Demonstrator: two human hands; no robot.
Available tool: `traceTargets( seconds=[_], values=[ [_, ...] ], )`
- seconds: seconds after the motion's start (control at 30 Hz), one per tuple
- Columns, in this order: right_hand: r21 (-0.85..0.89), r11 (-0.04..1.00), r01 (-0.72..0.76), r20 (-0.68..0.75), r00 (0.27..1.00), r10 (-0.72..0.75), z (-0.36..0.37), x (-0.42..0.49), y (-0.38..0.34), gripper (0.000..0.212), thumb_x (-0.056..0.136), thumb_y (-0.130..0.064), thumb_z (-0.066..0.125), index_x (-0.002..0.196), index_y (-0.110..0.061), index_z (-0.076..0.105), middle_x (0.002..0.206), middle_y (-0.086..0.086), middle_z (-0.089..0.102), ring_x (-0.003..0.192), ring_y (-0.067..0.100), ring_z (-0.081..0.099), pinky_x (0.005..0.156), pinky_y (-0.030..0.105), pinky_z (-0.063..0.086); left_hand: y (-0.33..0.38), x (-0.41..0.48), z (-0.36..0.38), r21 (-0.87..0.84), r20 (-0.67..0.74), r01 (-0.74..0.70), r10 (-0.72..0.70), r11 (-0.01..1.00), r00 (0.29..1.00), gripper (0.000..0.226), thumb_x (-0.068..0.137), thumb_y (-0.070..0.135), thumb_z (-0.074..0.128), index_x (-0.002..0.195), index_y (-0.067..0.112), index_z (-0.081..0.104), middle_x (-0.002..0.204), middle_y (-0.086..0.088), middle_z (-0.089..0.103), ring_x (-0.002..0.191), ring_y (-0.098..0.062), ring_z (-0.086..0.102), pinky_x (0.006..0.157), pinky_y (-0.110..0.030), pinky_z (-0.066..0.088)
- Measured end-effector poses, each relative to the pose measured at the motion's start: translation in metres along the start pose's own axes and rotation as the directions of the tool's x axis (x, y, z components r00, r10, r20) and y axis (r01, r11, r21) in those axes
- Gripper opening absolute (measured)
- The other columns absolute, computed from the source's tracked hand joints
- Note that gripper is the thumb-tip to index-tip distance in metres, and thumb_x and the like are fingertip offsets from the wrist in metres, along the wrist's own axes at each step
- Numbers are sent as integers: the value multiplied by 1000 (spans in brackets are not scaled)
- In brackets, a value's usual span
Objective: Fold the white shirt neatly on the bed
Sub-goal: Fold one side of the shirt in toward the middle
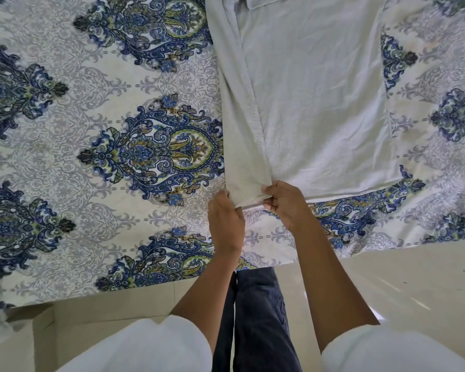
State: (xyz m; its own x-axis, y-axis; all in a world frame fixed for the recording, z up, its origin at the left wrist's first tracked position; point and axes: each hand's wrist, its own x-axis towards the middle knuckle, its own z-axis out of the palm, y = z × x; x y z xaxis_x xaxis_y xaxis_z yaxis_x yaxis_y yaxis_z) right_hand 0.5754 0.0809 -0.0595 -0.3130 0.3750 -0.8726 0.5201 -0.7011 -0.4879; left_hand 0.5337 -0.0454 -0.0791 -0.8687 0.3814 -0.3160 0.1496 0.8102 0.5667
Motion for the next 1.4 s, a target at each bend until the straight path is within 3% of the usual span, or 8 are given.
traceTargets(
  seconds=[0.27, 0.4, 0.5, 0.6, 0.7, 0.9, 1.07, 1.4],
  values=[
    [-546, 827, 136, -81, 974, -213, 7, 7, 11, 4, 85, -8, 60, 82, -11, 61, 80, 10, 64, 81, 31, 64, 79, 40, 53, -9, -13, 0, 55, 18, 179, -180, 982, 984, 7, 88, 7, 48, 92, 2, 49, 82, -16, 56, 77, -35, 55, 59, -40, 42],
    [-656, 746, 116, -31, 983, -180, 7, 11, 5, 13, 83, -7, 59, 92, 1, 64, 93, 20, 69, 90, 36, 65, 80, 42, 53, -15, -4, 0, 364, -84, -122, 163, 923, 983, 36, 72, 9, 62, 105, 7, 49, 97, -12, 58, 85, -29, 56, 66, -36, 46],
    [-768, 633, 95, 26, 993, -117, 7, 15, -6, 7, 82, -8, 61, 86, -3, 63, 97, 22, 69, 83, 31, 64, 69, 34, 49, -28, 10, -3, 551, 65, -391, 429, 737, 901, 33, 68, 13, 71, 97, 12, 55, 94, -7, 59, 82, -25, 54, 68, -34, 42],
    [-854, 511, 98, 38, 991, -126, 11, 22, -24, 16, 85, -23, 63, 85, -8, 57, 89, 17, 64, 78, 22, 54, 59, 29, 38, -30, 16, -11, 568, 129, -468, 488, 677, 863, 23, 74, 27, 52, 90, 12, 59, 90, -4, 58, 81, -22, 51, 68, -33, 39],
    [-765, 619, 181, -64, 934, -352, 21, 31, -50, 21, 85, -29, 63, 89, -11, 54, 87, 6, 58, 85, 22, 54, 71, 28, 38, -12, 31, -17, 476, 78, -471, 498, 742, 864, 29, 76, 29, 39, 84, 12, 60, 89, -4, 59, 80, -23, 52, 68, -33, 40],
    [-854, 375, 362, 72, 795, -602, 57, 62, -93, 32, 90, -31, 55, 110, -7, 50, 108, 7, 58, 98, 24, 54, 82, 37, 46, 38, 115, -17, 80, -34, -128, 131, 989, 991, 26, 88, 15, 46, 108, 0, 53, 110, -17, 52, 98, -32, 52, 81, -40, 45],
    [-678, 692, 248, -163, 867, -470, 55, 83, -106, 2, 89, -16, 51, 89, -14, 51, 86, 1, 56, 82, 19, 53, 69, 28, 39, 46, 159, -22, -96, 164, 273, -255, 957, 953, 25, 86, 2, 43, 67, 18, 39, 69, 0, 45, 75, -23, 46, 56, -31, 31],
    [-652, 665, 364, -11, 873, -488, 78, 124, -184, 29, 92, -38, 53, 75, -17, 42, 66, -8, 44, 59, 7, 43, 52, 21, 32, 78, 236, -22, -174, 36, 163, -159, 971, 987, 20, 86, 14, 50, 73, -1, 52, 68, -8, 42, 70, -35, 48, 58, -36, 33]
  ],
)
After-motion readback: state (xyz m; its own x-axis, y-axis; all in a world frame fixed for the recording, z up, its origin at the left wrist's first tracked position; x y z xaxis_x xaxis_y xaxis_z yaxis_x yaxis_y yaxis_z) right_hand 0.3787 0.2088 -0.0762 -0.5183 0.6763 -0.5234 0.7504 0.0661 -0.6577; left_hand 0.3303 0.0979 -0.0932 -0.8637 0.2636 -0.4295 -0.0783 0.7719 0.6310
